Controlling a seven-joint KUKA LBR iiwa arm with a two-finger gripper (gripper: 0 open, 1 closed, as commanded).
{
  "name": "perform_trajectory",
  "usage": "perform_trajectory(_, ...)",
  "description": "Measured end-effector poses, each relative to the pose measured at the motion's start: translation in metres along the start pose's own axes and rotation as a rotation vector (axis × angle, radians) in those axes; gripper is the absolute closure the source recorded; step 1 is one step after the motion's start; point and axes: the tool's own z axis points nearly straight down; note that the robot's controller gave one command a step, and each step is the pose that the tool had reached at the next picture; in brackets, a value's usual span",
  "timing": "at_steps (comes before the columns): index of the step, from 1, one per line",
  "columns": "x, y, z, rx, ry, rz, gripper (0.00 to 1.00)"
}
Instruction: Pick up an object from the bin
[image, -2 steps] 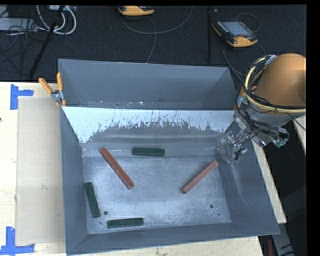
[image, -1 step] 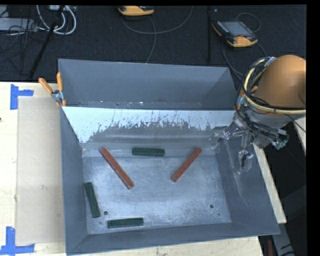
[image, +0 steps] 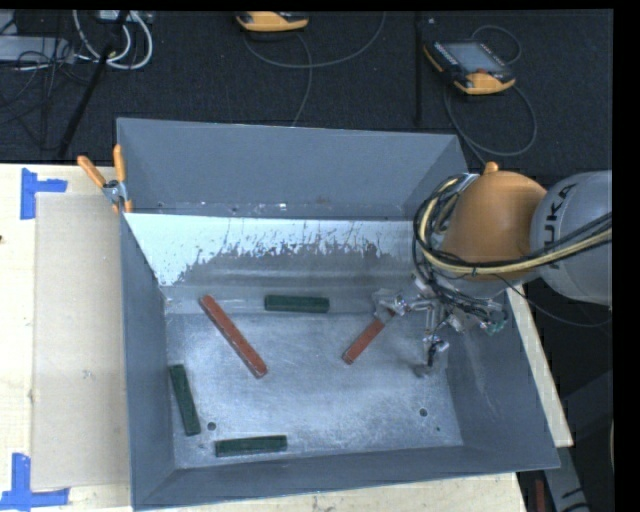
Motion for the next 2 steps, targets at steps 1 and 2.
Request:
perform_trajectory(1,-0.0453,0.0699,-0.0033,0.001,0.000,-0.227,0.00)
perform_trajectory(2,-0.0446,0.0685,-0.0036,0.002,0.000,-0.223,1.00)
